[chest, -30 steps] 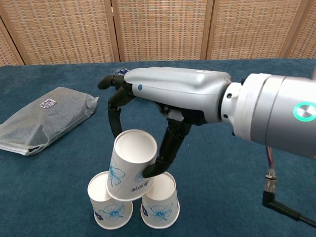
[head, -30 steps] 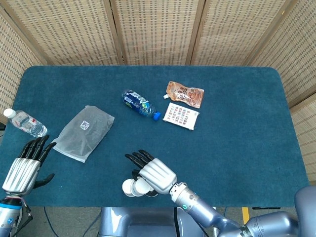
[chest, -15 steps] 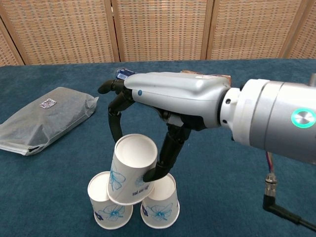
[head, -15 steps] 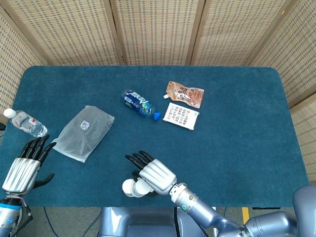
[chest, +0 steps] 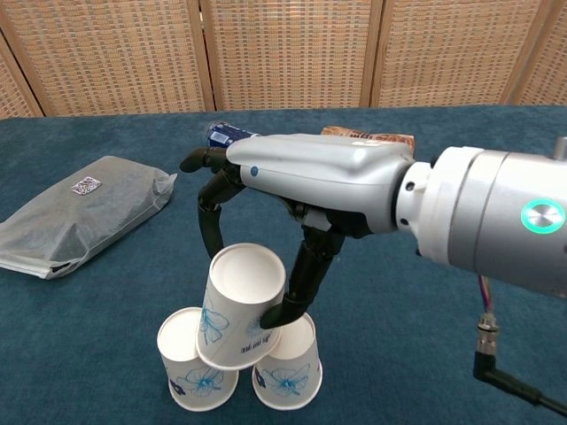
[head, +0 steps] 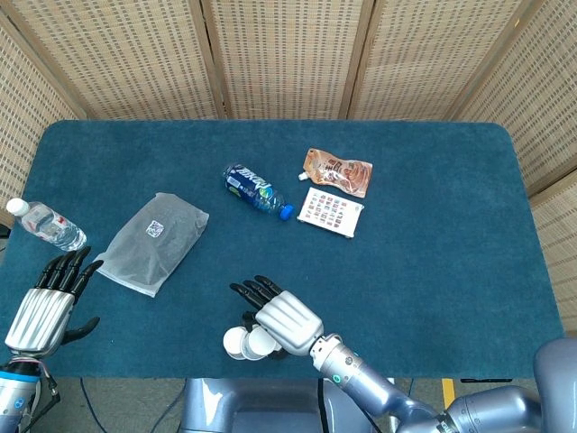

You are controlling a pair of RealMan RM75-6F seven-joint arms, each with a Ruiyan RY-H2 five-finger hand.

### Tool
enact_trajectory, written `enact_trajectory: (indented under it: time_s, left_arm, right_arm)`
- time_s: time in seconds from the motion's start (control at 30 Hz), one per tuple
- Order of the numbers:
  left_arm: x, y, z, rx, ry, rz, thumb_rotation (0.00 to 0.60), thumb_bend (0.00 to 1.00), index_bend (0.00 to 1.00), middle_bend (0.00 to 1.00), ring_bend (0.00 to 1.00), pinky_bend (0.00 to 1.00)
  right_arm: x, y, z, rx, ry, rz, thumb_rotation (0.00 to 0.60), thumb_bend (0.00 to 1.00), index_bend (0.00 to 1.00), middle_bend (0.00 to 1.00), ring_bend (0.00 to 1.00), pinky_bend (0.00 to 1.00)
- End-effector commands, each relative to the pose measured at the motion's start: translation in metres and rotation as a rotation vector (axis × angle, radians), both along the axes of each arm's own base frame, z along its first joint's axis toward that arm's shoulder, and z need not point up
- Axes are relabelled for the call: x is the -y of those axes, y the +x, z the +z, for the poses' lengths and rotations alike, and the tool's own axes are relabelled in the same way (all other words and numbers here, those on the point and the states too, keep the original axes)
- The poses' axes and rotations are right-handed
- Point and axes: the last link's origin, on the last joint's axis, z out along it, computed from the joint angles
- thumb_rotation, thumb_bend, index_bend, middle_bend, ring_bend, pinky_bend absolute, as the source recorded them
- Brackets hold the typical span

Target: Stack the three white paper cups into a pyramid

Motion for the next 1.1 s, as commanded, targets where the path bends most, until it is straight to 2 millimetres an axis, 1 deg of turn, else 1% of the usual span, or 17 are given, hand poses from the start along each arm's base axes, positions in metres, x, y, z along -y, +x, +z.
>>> enact_trajectory:
  time_s: [0.03, 0.37, 0.63, 0.8, 1.1]
  left_arm:
    - [0.0001, 0.0, 0.0001, 0.001, 0.0, 0.0, 0.6, 0.23, 0.12, 0.0, 0.0, 0.07]
    - [0.0002, 0.0003, 0.0007, 0.004, 0.0, -0.002, 0.6, 0.23, 0.12, 0.0, 0.0, 0.07]
    - [0.0003, 0.0002, 0.0005, 0.005, -0.001, -0.001, 0.6, 0.23, 0.12, 0.0, 0.0, 0.07]
    - [0.0004, 0.0007, 0.0006, 0.006, -0.001, -0.003, 0.6, 0.23, 0.12, 0.0, 0.0, 0.07]
    - [0.0003, 0.0005, 0.0009, 0.005, -0.002, -0.001, 0.6, 0.23, 0.12, 0.0, 0.0, 0.07]
  right_arm:
    - [0.0001, -0.0007, 0.0, -0.003, 0.001, -0.002, 0.6, 0.14, 0.5, 0.0, 0.0, 0.08]
    - [-0.0011, -0.0024, -0.0016, -0.018, 0.001, -0.003, 0.6, 0.14, 0.44, 0.0, 0.0, 0.07]
    - [-0.0037, -0.0014, 0.0003, -0.01, 0.012, -0.005, 0.6, 0.14, 0.44, 0.0, 0.0, 0.06]
    - [-0.0047, -0.0007, 0.0006, -0.007, 0.016, -0.003, 0.6, 0.14, 0.46, 0.0, 0.0, 0.06]
    - [-0.0072, 0.0008, 0.0003, -0.001, 0.024, -0.001, 0.6, 0.14, 0.46, 0.0, 0.0, 0.06]
